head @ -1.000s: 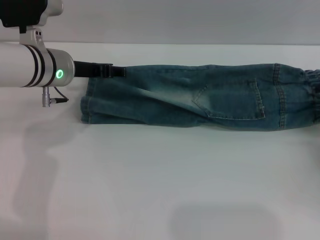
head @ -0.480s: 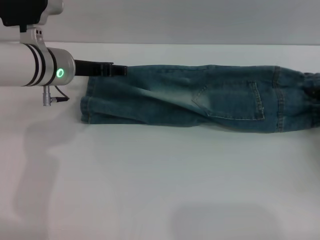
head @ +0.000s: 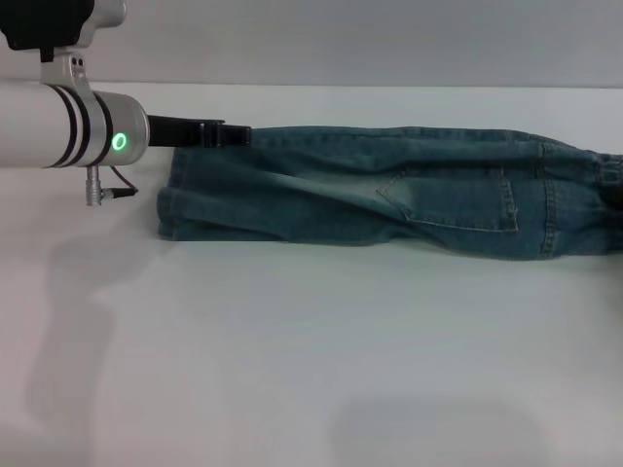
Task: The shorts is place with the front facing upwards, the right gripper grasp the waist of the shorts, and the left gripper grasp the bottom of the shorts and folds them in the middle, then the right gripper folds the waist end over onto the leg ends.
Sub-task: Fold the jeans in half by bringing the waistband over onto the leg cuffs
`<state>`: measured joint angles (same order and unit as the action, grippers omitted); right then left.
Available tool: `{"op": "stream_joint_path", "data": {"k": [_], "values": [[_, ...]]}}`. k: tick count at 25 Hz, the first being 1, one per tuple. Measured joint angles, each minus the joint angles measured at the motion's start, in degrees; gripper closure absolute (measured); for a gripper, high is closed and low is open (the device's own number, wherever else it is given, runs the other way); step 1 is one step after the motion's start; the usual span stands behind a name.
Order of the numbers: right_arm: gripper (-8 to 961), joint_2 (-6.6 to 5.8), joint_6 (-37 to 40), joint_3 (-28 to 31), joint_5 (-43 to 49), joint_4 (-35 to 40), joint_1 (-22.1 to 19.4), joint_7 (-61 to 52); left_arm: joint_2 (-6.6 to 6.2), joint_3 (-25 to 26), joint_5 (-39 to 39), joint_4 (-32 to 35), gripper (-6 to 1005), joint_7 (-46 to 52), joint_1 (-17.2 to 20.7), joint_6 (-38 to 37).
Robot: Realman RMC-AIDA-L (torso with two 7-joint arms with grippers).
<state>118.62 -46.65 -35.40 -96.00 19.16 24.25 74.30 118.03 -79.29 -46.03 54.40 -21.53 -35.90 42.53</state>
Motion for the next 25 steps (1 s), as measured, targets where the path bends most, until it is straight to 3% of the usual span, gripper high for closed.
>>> {"op": "stream_joint_path", "data": {"k": [2,5,10,25], "values": [[468,0.11,-0.84,-0.34,-0.02,0.73,0.0,0.4,0.01,0.01,-0.98,-0.12,168,-0.86,0.18,0.0],[672,0.15,-1.92,-0.25,-0.08,1.16,0.0,1.01,0.02,0.02,-1.41,-0.34,168,-1.14,0.25,0.0],[849,0.14,-3.84,-0.25,-0.29,2.09,-0.04,1.65,0.01,-0.02,-1.63,-0.44,168,-1.15,0.36,0.0],[897,0.17,-11.66,0.19,-0.47,6.83,-3.11,-1.28,0.25,-0.58,-2.87,-0.41,168,-1.47,0.84,-0.83]]}}
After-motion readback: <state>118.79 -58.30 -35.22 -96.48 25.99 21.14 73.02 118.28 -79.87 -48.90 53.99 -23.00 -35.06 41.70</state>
